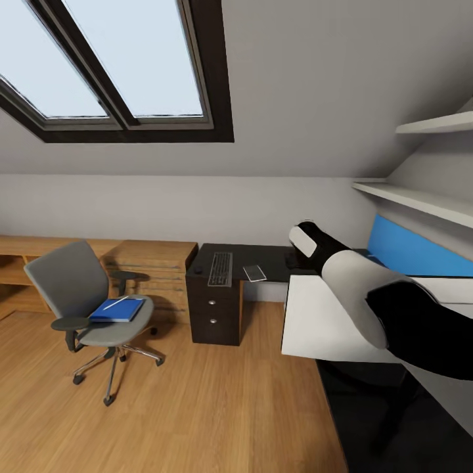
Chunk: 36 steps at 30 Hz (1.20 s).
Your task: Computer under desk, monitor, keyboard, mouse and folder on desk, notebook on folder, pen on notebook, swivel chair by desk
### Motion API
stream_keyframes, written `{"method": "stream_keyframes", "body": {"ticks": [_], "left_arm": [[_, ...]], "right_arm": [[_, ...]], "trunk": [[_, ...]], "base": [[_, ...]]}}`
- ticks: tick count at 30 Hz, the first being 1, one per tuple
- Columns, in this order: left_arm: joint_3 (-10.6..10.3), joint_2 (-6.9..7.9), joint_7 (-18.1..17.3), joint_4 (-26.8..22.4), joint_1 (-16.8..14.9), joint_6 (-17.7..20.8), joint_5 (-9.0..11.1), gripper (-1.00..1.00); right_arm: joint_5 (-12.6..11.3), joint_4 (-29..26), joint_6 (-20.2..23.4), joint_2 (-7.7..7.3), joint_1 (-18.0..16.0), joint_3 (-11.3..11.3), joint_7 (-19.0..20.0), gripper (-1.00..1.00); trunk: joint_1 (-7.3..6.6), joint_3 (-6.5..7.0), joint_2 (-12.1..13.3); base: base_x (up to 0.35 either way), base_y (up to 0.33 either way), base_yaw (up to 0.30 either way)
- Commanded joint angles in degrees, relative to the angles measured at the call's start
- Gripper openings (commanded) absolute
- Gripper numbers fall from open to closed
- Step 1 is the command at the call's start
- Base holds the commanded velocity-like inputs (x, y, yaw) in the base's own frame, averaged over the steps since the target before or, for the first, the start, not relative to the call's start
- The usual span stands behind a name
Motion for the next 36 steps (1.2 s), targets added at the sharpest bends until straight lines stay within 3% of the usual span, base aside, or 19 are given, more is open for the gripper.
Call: {"method": "stream_keyframes", "body": {"ticks": [1, 12, 27, 36], "left_arm": [[-0.5, 0.06, 0.5, -0.1, 0.0, -0.1, 0.2, 1.0], [-0.4, 0.09, 0.5, -0.1, 0.0, -0.1, 0.2, 1.0], [-0.4, 0.01, 0.5, -0.1, 0.0, -0.1, 0.1, 1.0], [-0.4, 0.01, 0.5, -0.1, 0.0, -0.2, 0.1, 1.0]], "right_arm": [[-0.6, 0.4, 0.3, -0.01, -0.1, 0.4, -0.4, 1.0], [-0.6, 4.5, 0.3, 0.0, -0.2, 0.4, -0.3, 1.0], [-0.5, 4.3, 0.3, 0.17, -0.8, 0.4, -0.4, 1.0], [-0.7, 1.1, 0.3, 0.74, -1.2, 0.2, -0.2, 1.0]], "trunk": [[0.03, -0.08, -0.1], [0.03, -0.08, -0.1], [0.03, -0.08, -0.1], [0.03, -0.08, -0.1]], "base": [[0.0, 0.0, 0.0], [-0.027, 0.0, 0.0], [-0.084, 0.0, 0.0], [-0.166, 0.0, 0.0]]}}
